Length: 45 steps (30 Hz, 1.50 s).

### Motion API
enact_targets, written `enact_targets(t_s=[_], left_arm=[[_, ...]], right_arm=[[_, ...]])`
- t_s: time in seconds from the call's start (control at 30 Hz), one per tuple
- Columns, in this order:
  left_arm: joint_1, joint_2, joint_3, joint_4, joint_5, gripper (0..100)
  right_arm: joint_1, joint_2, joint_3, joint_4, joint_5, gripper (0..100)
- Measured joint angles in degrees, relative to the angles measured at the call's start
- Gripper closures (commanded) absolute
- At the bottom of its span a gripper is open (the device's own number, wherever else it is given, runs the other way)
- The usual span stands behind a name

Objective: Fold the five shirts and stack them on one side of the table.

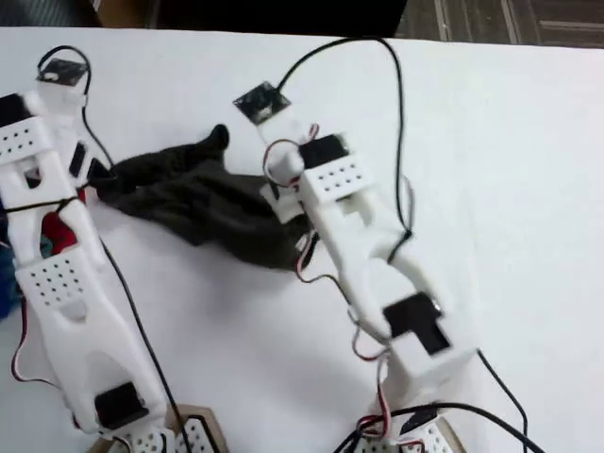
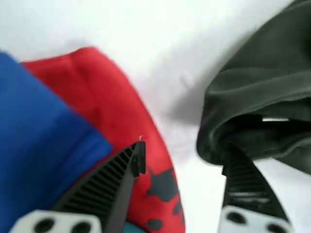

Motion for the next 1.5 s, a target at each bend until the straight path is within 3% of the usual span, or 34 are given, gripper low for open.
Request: enact_targets(t_s=[0.37,0.57,0.63,0.93,1.13,1.33,1.5], left_arm=[[-2.2,0.0,0.0,0.0,0.0,71],[-2.2,0.0,0.0,0.0,0.0,71],[-2.3,0.0,0.0,0.0,0.0,71],[-2.2,0.0,2.4,0.0,0.0,71],[-1.3,0.0,3.8,0.0,0.0,71],[0.1,0.0,3.8,0.0,0.0,71],[0.5,0.0,3.8,0.0,0.0,71]], right_arm=[[-1.1,27.2,-28.0,4.9,-2.5,62.2],[-0.6,37.7,-46.7,16.0,-2.5,99.8],[-0.1,38.5,-52.4,18.7,-2.5,95.4],[3.5,38.3,-73.4,28.2,-2.5,97.9],[4.8,37.0,-66.9,28.4,-2.5,95.7],[2.3,36.8,-58.6,28.6,-2.5,77.4],[1.1,40.6,-58.2,27.1,-2.5,80.2]])
